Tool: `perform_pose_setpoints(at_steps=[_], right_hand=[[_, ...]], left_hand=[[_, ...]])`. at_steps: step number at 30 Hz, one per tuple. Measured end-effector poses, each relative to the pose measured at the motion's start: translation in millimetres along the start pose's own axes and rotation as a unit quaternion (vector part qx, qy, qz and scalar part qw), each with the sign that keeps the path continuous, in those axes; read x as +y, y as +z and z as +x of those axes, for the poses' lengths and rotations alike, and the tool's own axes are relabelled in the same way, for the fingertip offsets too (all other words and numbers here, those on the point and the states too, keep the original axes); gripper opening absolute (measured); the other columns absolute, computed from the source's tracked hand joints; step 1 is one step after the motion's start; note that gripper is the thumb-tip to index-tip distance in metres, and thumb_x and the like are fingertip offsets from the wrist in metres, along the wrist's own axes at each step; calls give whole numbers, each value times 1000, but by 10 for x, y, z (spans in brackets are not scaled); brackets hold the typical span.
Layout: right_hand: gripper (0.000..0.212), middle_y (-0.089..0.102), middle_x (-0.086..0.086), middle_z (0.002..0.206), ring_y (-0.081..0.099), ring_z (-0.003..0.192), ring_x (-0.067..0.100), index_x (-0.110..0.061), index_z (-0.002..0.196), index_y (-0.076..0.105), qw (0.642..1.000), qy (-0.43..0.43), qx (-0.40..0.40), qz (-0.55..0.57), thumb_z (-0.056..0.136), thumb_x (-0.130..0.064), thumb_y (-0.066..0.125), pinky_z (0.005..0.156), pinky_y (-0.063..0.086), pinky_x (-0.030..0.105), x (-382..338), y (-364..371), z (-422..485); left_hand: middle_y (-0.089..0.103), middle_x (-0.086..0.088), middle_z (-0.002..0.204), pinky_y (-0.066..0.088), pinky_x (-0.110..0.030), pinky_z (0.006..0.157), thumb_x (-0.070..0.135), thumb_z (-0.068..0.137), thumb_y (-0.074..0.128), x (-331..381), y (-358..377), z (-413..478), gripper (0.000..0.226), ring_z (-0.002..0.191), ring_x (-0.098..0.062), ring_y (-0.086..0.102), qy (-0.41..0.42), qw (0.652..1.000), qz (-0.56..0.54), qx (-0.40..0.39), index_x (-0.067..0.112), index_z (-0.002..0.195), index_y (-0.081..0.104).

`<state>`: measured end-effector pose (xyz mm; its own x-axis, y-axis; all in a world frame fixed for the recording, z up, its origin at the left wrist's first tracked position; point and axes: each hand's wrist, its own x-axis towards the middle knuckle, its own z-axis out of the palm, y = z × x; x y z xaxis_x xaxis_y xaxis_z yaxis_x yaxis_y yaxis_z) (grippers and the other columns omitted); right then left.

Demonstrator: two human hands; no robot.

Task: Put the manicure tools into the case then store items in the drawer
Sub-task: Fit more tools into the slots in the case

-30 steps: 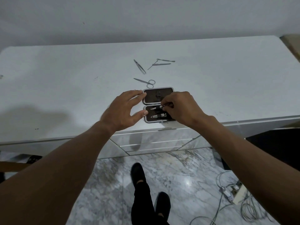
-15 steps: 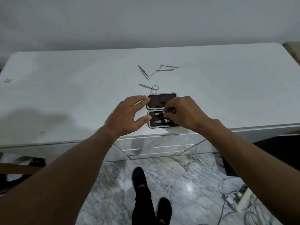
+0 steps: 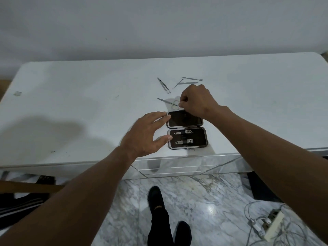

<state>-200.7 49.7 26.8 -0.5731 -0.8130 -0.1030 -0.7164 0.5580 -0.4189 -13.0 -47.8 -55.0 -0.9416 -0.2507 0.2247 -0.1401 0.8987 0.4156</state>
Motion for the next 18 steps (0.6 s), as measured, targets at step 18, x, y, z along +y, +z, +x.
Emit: perform_pose_setpoints(at_steps=[18], right_hand=[[33, 41, 5, 61, 51, 72, 33, -14, 60, 31, 991, -10, -75, -113, 73, -6, 60, 61, 41, 31, -183, 77, 335]], left_hand=[[51, 2, 142, 32, -28, 107, 53, 86, 55, 15, 4, 8, 62, 131, -15, 43, 1, 1000, -13, 13, 20, 138, 51]])
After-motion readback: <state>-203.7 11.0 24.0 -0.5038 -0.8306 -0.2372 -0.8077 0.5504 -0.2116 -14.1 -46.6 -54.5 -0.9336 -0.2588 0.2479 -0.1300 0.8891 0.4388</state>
